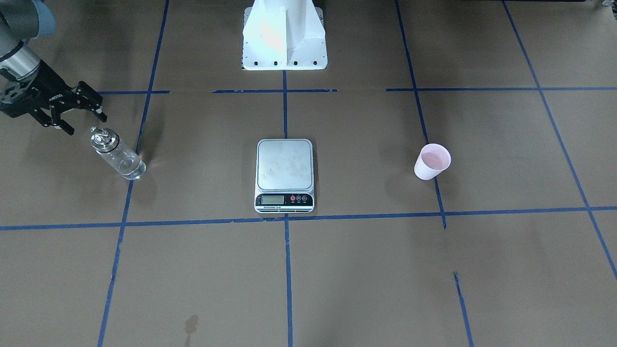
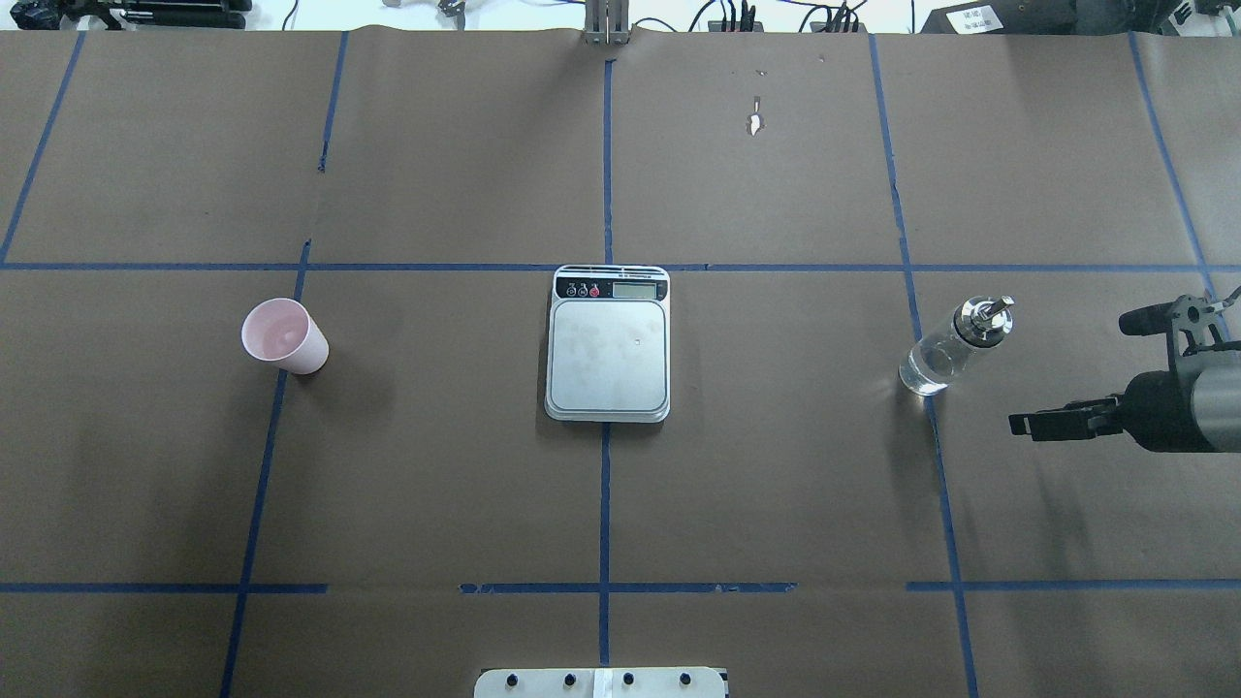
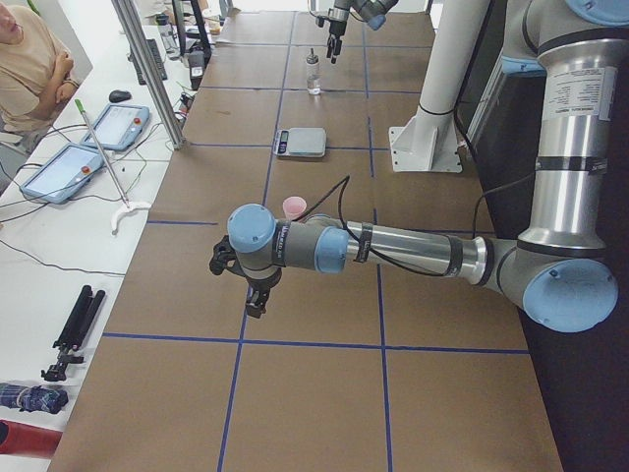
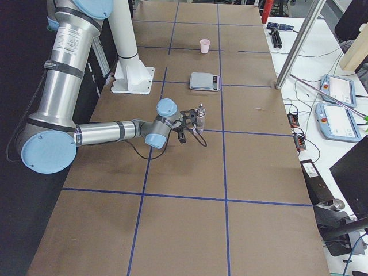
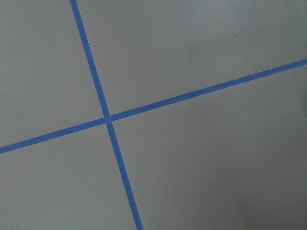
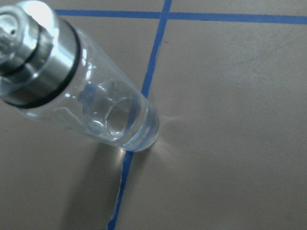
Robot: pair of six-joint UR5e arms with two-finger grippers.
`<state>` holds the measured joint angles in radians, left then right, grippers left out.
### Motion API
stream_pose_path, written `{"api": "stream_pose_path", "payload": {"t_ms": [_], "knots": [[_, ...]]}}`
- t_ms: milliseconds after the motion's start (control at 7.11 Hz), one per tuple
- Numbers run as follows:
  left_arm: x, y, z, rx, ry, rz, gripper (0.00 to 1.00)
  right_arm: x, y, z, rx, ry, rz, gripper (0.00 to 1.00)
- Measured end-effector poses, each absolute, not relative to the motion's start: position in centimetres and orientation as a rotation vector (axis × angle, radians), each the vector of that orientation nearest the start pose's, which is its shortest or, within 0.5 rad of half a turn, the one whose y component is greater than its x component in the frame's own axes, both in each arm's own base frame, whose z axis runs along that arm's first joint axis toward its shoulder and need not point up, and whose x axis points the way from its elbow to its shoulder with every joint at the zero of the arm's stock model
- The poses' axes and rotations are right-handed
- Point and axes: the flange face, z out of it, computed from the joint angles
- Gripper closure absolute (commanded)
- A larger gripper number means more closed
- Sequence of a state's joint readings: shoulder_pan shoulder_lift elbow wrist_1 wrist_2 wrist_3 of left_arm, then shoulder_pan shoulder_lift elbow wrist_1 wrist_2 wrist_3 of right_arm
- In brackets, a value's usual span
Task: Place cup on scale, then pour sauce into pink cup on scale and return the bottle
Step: 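Reach the left gripper to the pink cup and grasp its rim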
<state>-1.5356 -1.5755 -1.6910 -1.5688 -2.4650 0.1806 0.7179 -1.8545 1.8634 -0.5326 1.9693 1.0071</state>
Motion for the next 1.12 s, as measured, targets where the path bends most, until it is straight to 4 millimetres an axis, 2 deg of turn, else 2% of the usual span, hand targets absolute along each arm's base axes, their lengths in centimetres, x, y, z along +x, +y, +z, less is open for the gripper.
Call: {"api": "stream_pose_path", "payload": {"t_ms": [281, 422, 562, 843, 1124], "knots": [[-3.8, -49.9, 58.8, 0.181, 0.889, 0.257, 0.00, -24.8, -33.0, 51.7, 0.364, -1.074, -0.050, 0.00], [-3.1, -50.0, 58.2, 0.193, 0.920, 0.271, 0.00, -24.7, -32.9, 51.7, 0.368, -1.077, -0.048, 0.00], [-0.8, -50.3, 56.7, 0.200, 0.970, 0.276, 0.00, -24.4, -32.8, 52.1, 0.365, -1.072, -0.046, 0.00], [6.8, -50.4, 52.6, 0.212, 0.951, 0.244, 0.00, -23.6, -32.3, 53.0, 0.355, -1.053, -0.036, 0.00], [13.8, -49.3, 48.7, 0.199, 0.957, 0.223, 0.02, -23.1, -32.4, 53.3, 0.372, -1.035, -0.016, 0.00]]}}
